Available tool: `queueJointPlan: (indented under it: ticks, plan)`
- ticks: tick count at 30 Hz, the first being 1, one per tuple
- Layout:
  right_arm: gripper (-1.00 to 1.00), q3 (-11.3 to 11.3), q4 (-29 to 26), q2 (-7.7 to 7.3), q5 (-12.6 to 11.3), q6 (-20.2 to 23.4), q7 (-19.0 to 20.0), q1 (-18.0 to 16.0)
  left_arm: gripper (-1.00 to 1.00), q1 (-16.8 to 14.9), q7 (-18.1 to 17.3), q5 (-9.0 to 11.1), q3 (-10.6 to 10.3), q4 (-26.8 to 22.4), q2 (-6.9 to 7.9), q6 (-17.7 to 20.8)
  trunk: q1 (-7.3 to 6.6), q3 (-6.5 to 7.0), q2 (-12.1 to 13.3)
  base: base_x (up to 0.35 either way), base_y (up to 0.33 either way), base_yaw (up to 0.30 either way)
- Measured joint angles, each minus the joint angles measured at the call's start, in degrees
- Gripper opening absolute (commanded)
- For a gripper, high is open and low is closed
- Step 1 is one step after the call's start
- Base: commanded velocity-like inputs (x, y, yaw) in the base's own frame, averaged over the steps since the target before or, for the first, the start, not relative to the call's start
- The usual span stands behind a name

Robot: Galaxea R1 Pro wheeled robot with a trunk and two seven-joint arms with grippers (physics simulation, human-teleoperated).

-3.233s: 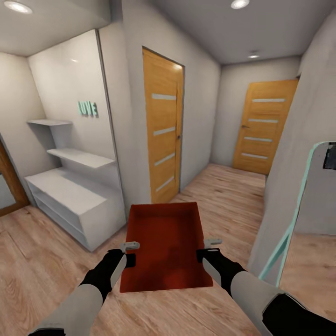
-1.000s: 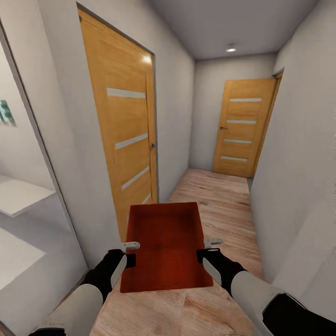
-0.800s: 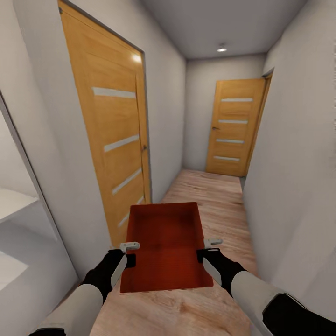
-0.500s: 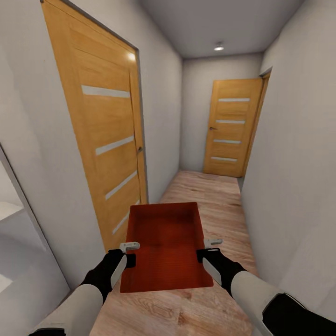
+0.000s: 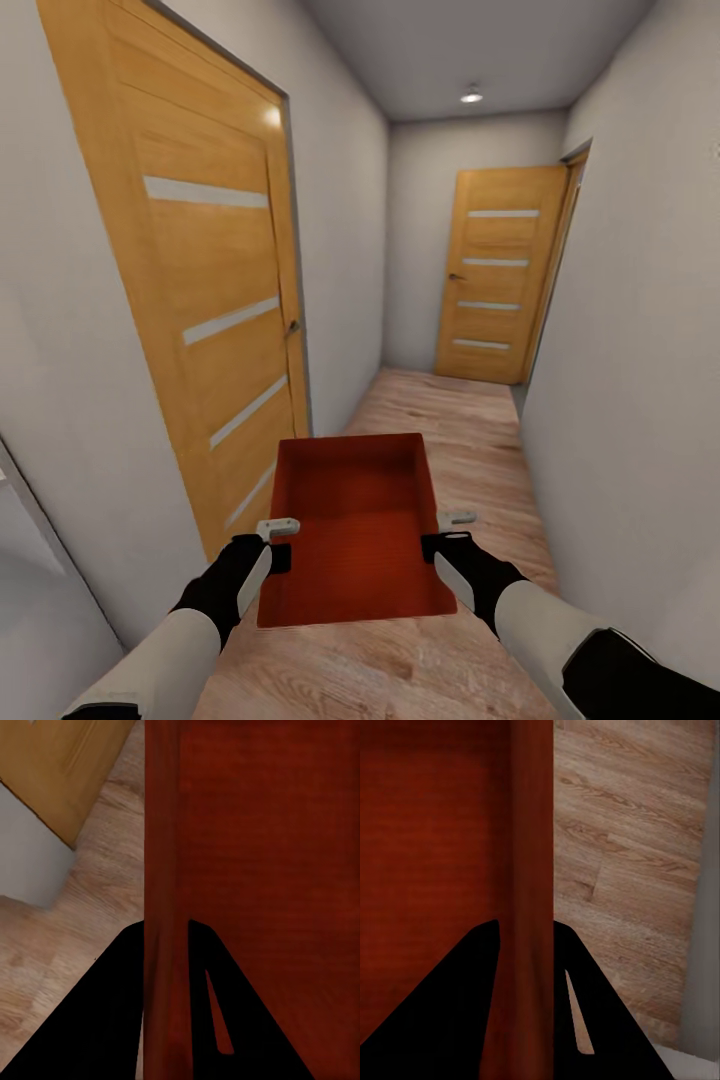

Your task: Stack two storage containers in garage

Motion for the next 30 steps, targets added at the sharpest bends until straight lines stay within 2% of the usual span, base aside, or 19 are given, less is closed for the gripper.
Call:
queueJointPlan:
  ticks: [15, 30]
  plan:
    - [-1.00, 0.1, 0.0, -0.03, -0.1, 0.0, 0.0, 0.0, -1.00, 0.0, 0.1, 0.0, 0.0, 0.1, -0.03, 0.0, 0.00, 0.00, 0.0, 0.323, 0.000, -0.202]
    - [-1.00, 0.0, 0.0, -0.03, 0.0, -0.1, 0.0, 0.0, -1.00, 0.0, 0.1, 0.0, 0.0, -0.1, -0.02, 0.0, 0.00, 0.00, 0.0, 0.323, 0.000, -0.010]
